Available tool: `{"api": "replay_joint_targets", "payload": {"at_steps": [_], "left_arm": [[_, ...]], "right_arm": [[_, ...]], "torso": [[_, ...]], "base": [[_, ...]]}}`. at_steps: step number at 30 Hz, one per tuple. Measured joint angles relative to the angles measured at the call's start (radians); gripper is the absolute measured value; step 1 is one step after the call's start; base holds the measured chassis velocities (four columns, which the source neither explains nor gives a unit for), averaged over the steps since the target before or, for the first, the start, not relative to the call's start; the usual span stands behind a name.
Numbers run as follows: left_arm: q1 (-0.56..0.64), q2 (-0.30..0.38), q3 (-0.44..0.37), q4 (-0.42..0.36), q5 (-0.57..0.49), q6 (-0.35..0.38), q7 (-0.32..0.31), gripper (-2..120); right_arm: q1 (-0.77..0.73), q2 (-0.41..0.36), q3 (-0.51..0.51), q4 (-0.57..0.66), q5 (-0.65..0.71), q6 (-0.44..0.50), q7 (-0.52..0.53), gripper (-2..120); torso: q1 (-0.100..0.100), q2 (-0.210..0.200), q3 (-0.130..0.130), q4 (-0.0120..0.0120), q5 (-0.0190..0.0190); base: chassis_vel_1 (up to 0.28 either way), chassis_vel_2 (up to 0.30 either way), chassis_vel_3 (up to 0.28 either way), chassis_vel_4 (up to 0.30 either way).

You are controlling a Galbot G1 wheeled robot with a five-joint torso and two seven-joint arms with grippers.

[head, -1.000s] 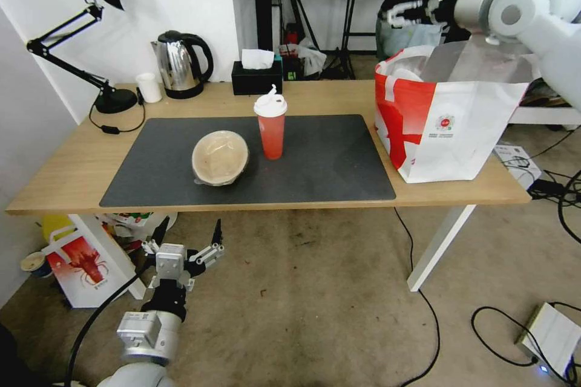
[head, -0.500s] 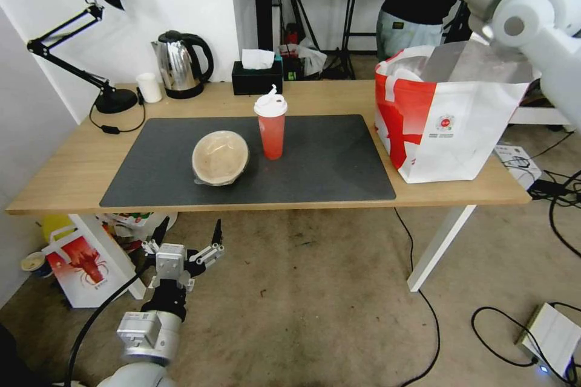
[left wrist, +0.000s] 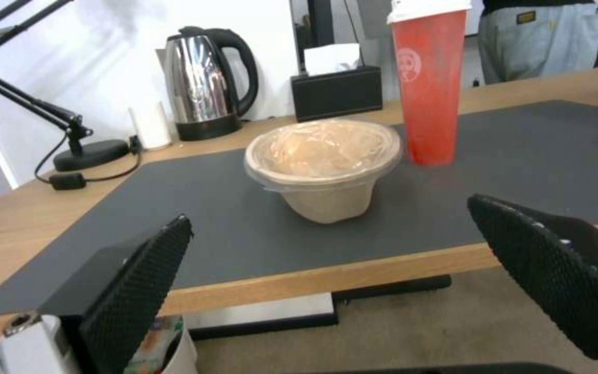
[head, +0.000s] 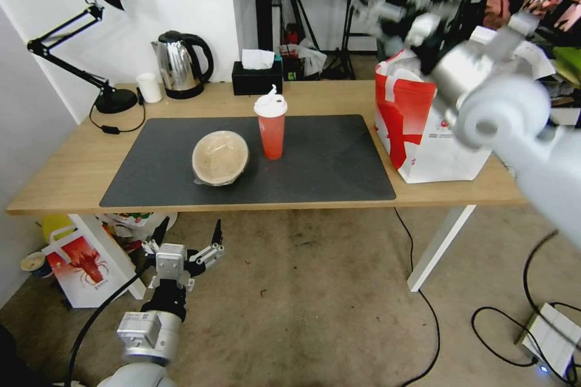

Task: Pick up the trash from the table and place it into the takeout bag.

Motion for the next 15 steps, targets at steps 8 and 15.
{"api": "replay_joint_targets", "payload": {"at_steps": [8, 15], "left_arm": [[0.000, 0.000, 0.000, 0.000, 0.000, 0.000, 0.000, 100], [0.000, 0.000, 0.000, 0.000, 0.000, 0.000, 0.000, 100]], "right_arm": [[-0.333, 0.064, 0.148, 0.174, -0.260, 0.066, 0.069, 100], [-0.707, 0.276, 0.228, 0.251, -0.585, 0.137, 0.108, 100]], "torso": [[0.000, 0.000, 0.000, 0.0000, -0.0008], [0.000, 0.000, 0.000, -0.0003, 0.0001]], "base": [[0.000, 0.000, 0.000, 0.000], [0.000, 0.000, 0.000, 0.000]]}}
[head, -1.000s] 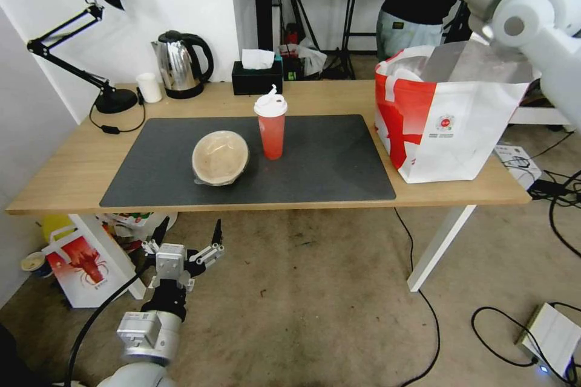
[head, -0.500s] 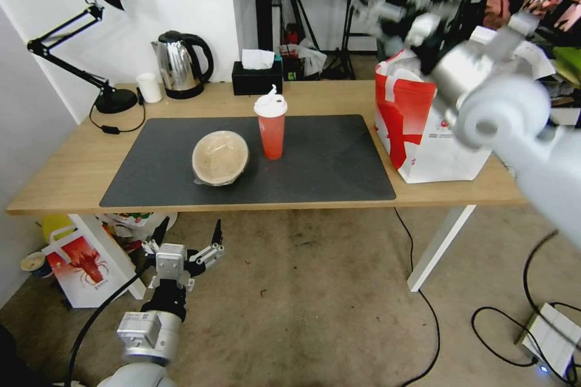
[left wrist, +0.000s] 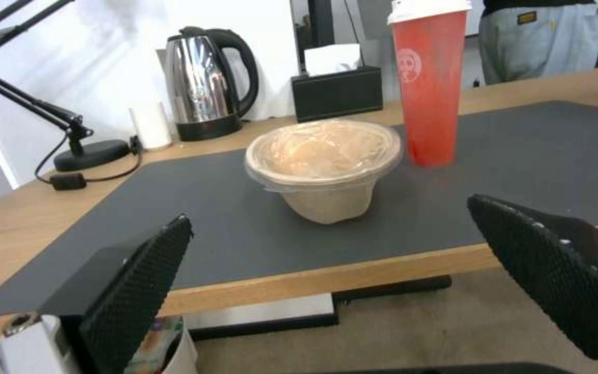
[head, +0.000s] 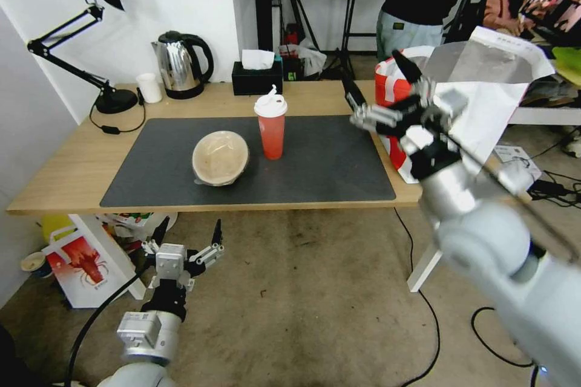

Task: Pick up the trash from the table and place it into the takeout bag.

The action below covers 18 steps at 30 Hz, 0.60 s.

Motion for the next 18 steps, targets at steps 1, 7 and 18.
{"api": "replay_joint_targets", "payload": {"at_steps": [1, 7, 18], "left_arm": [[0.000, 0.000, 0.000, 0.000, 0.000, 0.000, 0.000, 100], [0.000, 0.000, 0.000, 0.000, 0.000, 0.000, 0.000, 100], [0.000, 0.000, 0.000, 0.000, 0.000, 0.000, 0.000, 100]], "right_arm": [[0.000, 0.000, 0.000, 0.000, 0.000, 0.000, 0.000, 100], [-0.189, 0.176, 0.016, 0.012, -0.173, 0.084, -0.033, 100], [-0.365, 0.391, 0.005, -0.035, -0.356, 0.226, -0.089, 100]], "torso": [[0.000, 0.000, 0.000, 0.0000, 0.0000], [0.000, 0.000, 0.000, 0.0005, -0.0004], [0.000, 0.000, 0.000, 0.0005, -0.0004]], "base": [[0.000, 0.000, 0.000, 0.000], [0.000, 0.000, 0.000, 0.000], [0.000, 0.000, 0.000, 0.000]]}}
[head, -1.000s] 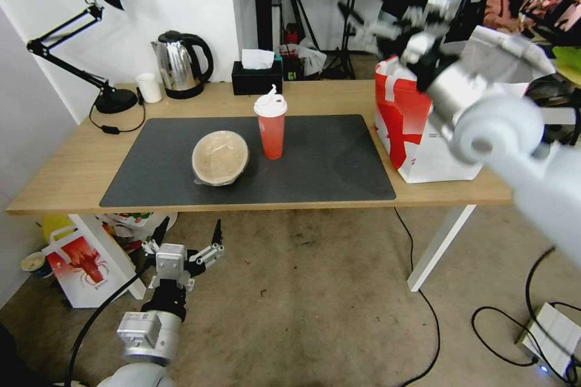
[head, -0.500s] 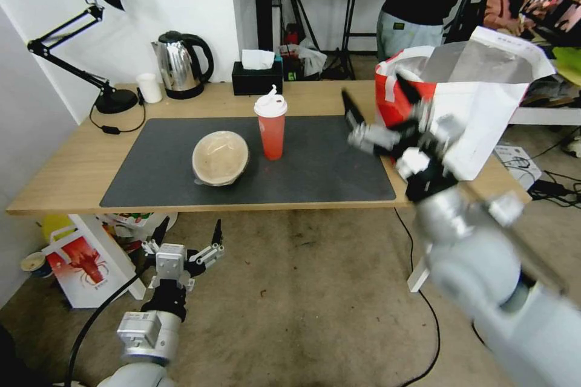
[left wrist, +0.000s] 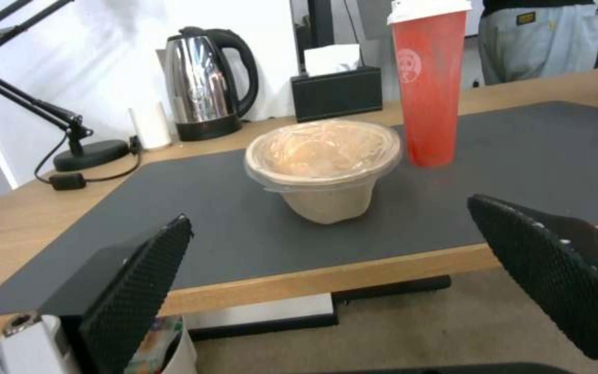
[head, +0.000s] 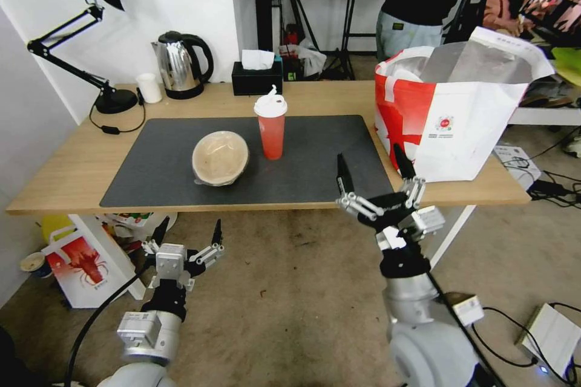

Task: Pick up the trash from the table and place it into the takeout bag.

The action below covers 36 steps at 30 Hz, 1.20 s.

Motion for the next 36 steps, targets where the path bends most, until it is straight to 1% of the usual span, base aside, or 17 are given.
{"api": "replay_joint_targets", "payload": {"at_steps": [6, 10, 25, 31, 36], "left_arm": [[0.000, 0.000, 0.000, 0.000, 0.000, 0.000, 0.000, 100], [0.000, 0.000, 0.000, 0.000, 0.000, 0.000, 0.000, 100], [0.000, 0.000, 0.000, 0.000, 0.000, 0.000, 0.000, 100], [0.000, 0.000, 0.000, 0.000, 0.000, 0.000, 0.000, 100], [0.000, 0.000, 0.000, 0.000, 0.000, 0.000, 0.000, 100]], "right_arm": [[-0.057, 0.024, 0.000, -0.046, -0.029, 0.076, -0.015, 100], [-0.071, 0.029, -0.001, -0.069, -0.061, 0.102, -0.021, 100], [-0.123, 0.014, 0.001, -0.103, -0.115, 0.138, -0.025, 100], [-0.122, -0.011, 0.007, -0.161, -0.135, 0.155, -0.023, 100], [-0.121, -0.017, 0.009, -0.176, -0.135, 0.155, -0.022, 100]], "torso": [[0.000, 0.000, 0.000, -0.0001, 0.0001], [0.000, 0.000, 0.000, -0.0001, 0.0002], [0.000, 0.000, 0.000, -0.0001, 0.0001], [0.000, 0.000, 0.000, -0.0001, 0.0003], [0.000, 0.000, 0.000, -0.0001, 0.0003]], "base": [[0.000, 0.000, 0.000, 0.000], [0.000, 0.000, 0.000, 0.000], [0.000, 0.000, 0.000, 0.000], [0.000, 0.000, 0.000, 0.000], [0.000, 0.000, 0.000, 0.000]]}}
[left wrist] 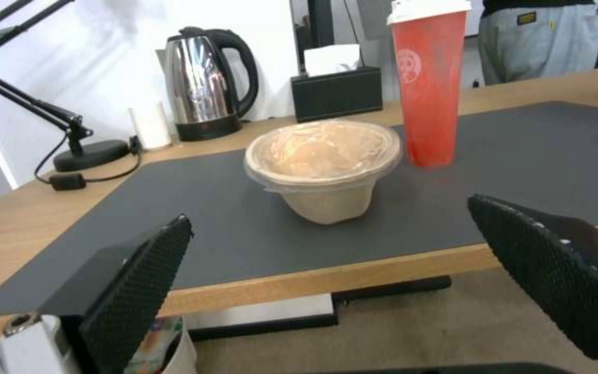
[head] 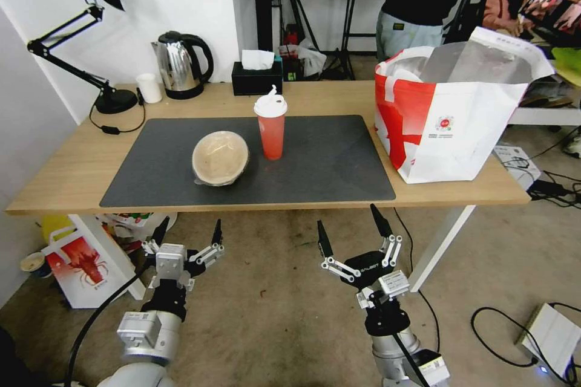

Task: Pick up the trash from the table and place it into the takeout bag.

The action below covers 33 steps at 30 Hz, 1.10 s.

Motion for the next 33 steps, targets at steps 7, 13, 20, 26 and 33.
{"api": "replay_joint_targets", "payload": {"at_steps": [7, 13, 20, 26, 33], "left_arm": [[0.000, 0.000, 0.000, 0.000, 0.000, 0.000, 0.000, 100], [0.000, 0.000, 0.000, 0.000, 0.000, 0.000, 0.000, 100], [0.000, 0.000, 0.000, 0.000, 0.000, 0.000, 0.000, 100], [0.000, 0.000, 0.000, 0.000, 0.000, 0.000, 0.000, 100], [0.000, 0.000, 0.000, 0.000, 0.000, 0.000, 0.000, 100]], "right_arm": [[-0.002, -0.004, 0.008, -0.003, 0.004, -0.005, 0.016, 100], [-0.004, -0.009, 0.014, -0.003, 0.008, -0.015, 0.023, 100], [0.000, -0.011, 0.012, -0.003, 0.011, -0.018, 0.023, 100], [0.001, -0.012, 0.009, 0.011, 0.027, -0.027, 0.022, 100], [0.068, -0.058, -0.010, 0.105, 0.175, -0.107, -0.030, 100]], "torso": [[0.000, 0.000, 0.000, 0.0000, -0.0001], [0.000, 0.000, 0.000, 0.0000, -0.0001], [0.000, 0.000, 0.000, 0.0000, -0.0001], [0.000, 0.000, 0.000, 0.0000, -0.0002], [0.000, 0.000, 0.000, 0.0000, 0.0000]], "base": [[0.000, 0.000, 0.000, 0.000], [0.000, 0.000, 0.000, 0.000], [0.000, 0.000, 0.000, 0.000], [0.000, 0.000, 0.000, 0.000], [0.000, 0.000, 0.000, 0.000]]}}
